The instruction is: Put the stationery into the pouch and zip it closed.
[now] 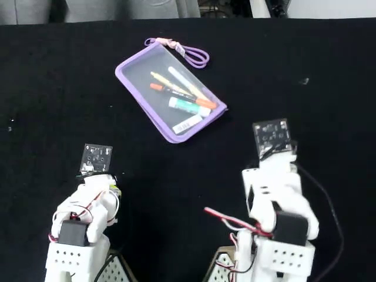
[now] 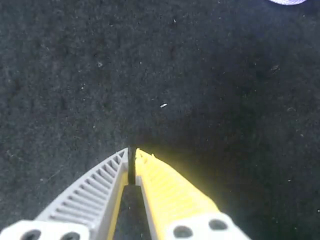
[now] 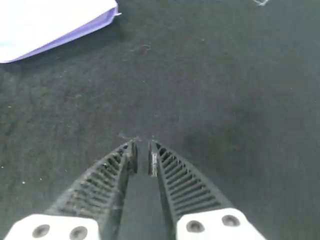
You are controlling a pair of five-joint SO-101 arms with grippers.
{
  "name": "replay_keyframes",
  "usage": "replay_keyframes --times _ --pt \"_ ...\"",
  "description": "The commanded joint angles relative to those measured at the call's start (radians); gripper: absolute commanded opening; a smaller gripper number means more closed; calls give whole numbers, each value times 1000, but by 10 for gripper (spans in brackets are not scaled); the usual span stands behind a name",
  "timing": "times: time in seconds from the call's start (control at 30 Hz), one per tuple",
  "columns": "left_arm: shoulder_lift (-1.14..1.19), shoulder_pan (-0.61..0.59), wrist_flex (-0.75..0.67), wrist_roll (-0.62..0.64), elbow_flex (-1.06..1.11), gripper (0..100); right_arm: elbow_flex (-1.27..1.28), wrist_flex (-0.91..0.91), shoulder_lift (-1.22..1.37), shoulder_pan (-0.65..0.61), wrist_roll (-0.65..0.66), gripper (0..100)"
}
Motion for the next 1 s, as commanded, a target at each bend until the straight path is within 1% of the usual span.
replay_keyframes --times 0.0,0.3,0.43,0.57,0.7,0.8,0.97 --pt "-6 -7 6 -8 24 30 53 -12 -110 -55 -3 49" --pt "-6 -5 6 -6 24 30 160 -6 -331 -144 -17 46" --pt "-6 -5 6 -5 24 30 246 -12 -430 -164 -112 46" --pt "-6 -5 6 -5 24 30 275 -17 -435 -158 -158 48" --pt "-6 -5 6 -5 24 30 369 -32 -435 -158 -158 49" --pt "-6 -5 6 -5 24 30 486 -84 -435 -155 -150 47" --pt "-6 -5 6 -5 24 30 501 -84 -432 -153 -152 46"
